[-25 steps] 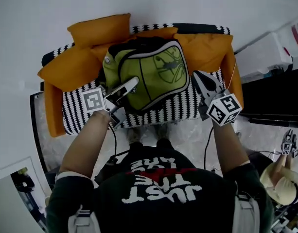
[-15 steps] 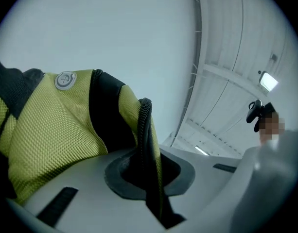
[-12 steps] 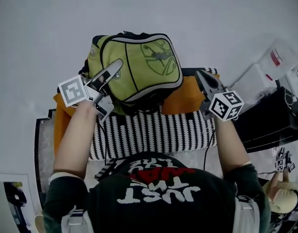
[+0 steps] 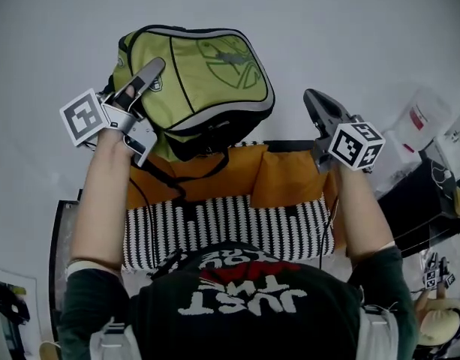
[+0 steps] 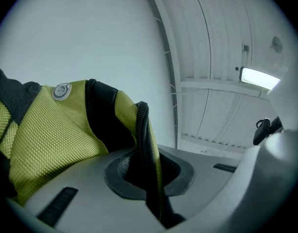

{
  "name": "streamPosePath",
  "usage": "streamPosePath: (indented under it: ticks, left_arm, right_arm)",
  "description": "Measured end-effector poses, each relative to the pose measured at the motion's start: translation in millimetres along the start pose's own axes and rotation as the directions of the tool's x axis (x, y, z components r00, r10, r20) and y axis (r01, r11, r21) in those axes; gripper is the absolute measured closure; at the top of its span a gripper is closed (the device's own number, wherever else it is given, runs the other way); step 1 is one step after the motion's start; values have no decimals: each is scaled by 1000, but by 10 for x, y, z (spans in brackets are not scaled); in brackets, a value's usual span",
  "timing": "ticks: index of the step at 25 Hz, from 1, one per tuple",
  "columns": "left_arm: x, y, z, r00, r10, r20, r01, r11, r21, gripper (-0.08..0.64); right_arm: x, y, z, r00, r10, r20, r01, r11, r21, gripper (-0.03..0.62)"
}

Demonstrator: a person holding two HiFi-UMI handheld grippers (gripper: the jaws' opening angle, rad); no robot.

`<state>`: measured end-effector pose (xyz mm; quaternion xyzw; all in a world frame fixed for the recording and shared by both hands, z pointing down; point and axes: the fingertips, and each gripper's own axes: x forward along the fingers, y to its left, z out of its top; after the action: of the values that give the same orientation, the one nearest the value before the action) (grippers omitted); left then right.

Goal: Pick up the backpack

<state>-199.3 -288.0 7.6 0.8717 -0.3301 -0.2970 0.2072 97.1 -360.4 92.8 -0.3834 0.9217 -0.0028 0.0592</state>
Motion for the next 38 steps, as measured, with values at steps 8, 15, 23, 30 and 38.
streamPosePath:
  ticks: [8,15,23,30,38]
  left_arm:
    - [-7,-199,598,999,27,40,-30,996,84,537]
    - [-8,-223,725,997,55,44,-60,990,125,537]
    - [-11,-204,711,997,79,28,-82,987,139,537]
    - [-17,-203,701,996,87,27,-90,987,134,537]
    - [-12,-183,698,996,84,21,-86,987,133,537]
  right_arm:
    - [293,123,648,999,23,48,-20,998,-57,561]
    - [438,215,722,997,55,49,-52,996,-76,561]
    - [512,214,704,997,67,38,-64,996,-61,561]
    - [525,244,733,997,68,33,-66,996,-62,561]
    - [547,212,715,998,53,28,-51,997,-64,561]
